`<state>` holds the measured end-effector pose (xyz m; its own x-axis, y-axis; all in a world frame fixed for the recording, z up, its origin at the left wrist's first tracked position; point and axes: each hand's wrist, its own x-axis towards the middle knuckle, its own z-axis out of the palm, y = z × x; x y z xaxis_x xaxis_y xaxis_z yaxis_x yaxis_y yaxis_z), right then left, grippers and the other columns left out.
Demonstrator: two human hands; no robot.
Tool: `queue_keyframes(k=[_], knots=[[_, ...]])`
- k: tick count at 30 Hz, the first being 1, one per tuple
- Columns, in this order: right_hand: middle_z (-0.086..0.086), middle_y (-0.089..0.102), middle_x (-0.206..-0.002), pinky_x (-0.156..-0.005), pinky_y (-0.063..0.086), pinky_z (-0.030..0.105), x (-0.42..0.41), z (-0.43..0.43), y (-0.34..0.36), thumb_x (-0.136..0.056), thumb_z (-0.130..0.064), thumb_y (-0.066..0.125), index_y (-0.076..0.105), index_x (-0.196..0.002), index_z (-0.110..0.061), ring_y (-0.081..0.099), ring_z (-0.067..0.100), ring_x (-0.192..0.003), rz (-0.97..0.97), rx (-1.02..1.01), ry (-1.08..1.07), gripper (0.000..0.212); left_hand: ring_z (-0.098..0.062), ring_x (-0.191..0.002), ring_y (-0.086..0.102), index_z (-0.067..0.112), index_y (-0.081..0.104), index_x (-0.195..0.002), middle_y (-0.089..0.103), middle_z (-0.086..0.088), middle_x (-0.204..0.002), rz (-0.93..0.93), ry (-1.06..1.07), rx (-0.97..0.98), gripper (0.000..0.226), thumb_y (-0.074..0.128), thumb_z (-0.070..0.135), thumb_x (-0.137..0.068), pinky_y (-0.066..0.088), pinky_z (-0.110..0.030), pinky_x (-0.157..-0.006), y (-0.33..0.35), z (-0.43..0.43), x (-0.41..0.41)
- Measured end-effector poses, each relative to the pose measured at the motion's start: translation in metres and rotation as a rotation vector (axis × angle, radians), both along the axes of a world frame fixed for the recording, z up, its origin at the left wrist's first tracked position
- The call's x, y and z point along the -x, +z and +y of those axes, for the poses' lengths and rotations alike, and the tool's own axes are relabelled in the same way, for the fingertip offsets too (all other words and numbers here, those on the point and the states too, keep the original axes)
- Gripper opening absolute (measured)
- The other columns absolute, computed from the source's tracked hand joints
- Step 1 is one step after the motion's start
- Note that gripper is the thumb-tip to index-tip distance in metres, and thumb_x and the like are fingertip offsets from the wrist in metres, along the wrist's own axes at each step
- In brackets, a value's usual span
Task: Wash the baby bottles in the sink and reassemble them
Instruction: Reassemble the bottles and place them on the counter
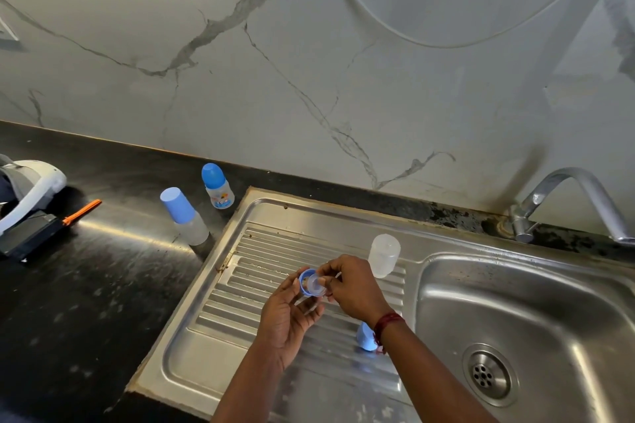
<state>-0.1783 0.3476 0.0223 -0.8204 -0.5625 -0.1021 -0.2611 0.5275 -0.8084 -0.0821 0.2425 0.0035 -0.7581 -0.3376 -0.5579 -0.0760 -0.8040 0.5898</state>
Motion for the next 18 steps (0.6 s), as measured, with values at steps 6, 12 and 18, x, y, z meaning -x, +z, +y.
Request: queue_keyframes(k=[6,12,18], knots=[[-0.001,0.068,-0.081,-0.064,0.048,0.009,-0.0042,-0.0022,0.0003,-0.081,-0.006,0.074,0.075,-0.094,-0.011,0.062,0.009,-0.07,0.039,0.056,-0.052,0.014,-0.025,-0.076,0.062,0.003,0.068,-0.112,0.068,-0.018,-0.096,-0.032,-0.011,-0.023,0.033,0.063,0.023,-0.086,0.056,-0.033,-0.059,0.0002,0.0015,0.0016],[-0.003,0.07,-0.081,-0.071,0.054,0.02,-0.0064,-0.0045,-0.0011,-0.08,-0.009,0.076,0.075,-0.089,-0.016,0.064,0.009,-0.074,0.086,0.097,-0.092,0.012,-0.022,-0.071,0.061,0.002,0.066,-0.108,0.068,-0.016,-0.089,0.002,-0.032,-0.024,0.037,0.068,0.02,-0.076,0.056,-0.03,-0.056,0.0046,0.0023,0.0005],[-0.003,0.067,-0.089,-0.077,0.057,0.032,-0.0036,-0.001,-0.0005,-0.089,-0.013,0.068,0.072,-0.111,-0.012,0.063,0.012,-0.075,-0.059,0.046,-0.006,0.022,-0.022,-0.073,0.062,0.003,0.069,-0.101,0.067,-0.017,-0.092,0.013,-0.077,0.051,0.019,0.066,0.004,-0.083,0.056,-0.029,-0.06,0.0019,0.0005,0.0001]])
